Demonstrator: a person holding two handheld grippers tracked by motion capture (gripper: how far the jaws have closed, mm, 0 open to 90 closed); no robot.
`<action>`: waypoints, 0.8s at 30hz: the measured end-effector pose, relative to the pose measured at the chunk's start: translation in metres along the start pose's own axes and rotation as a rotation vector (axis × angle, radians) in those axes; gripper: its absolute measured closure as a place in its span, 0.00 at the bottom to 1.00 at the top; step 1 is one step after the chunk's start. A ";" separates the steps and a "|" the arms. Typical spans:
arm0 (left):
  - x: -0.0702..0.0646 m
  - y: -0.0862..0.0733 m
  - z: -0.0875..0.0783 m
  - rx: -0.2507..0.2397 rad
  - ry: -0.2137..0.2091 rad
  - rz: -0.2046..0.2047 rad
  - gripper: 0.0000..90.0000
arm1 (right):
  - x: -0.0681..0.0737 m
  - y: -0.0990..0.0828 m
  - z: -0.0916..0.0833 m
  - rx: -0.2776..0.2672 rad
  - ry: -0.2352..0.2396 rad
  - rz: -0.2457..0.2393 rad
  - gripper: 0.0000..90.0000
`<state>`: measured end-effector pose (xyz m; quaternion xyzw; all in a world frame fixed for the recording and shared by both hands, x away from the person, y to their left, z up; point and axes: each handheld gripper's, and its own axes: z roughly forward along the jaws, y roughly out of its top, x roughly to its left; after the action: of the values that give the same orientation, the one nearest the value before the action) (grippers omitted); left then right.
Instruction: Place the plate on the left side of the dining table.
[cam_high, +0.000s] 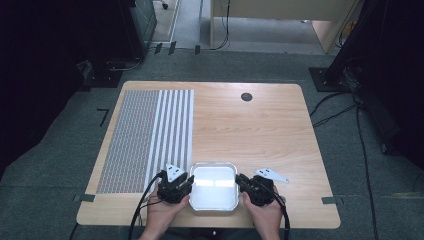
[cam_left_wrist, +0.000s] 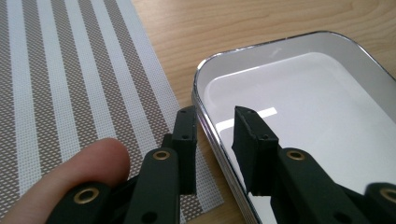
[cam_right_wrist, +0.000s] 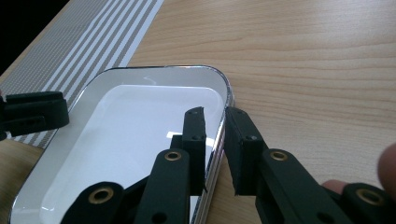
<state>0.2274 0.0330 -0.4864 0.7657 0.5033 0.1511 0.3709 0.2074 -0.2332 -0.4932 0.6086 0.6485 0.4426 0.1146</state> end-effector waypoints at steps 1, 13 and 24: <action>0.000 0.000 0.000 0.000 0.000 0.000 0.81 | 0.000 0.000 0.000 0.000 0.000 0.000 0.89; -0.001 -0.003 0.003 0.012 -0.012 0.021 0.89 | -0.005 0.001 0.000 0.051 0.032 0.078 0.97; -0.003 -0.004 0.005 0.010 -0.008 0.032 0.87 | -0.013 0.001 -0.001 0.059 0.089 0.176 0.97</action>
<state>0.2260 0.0292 -0.4923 0.7762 0.4902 0.1514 0.3664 0.2099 -0.2452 -0.4966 0.6461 0.6098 0.4581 0.0282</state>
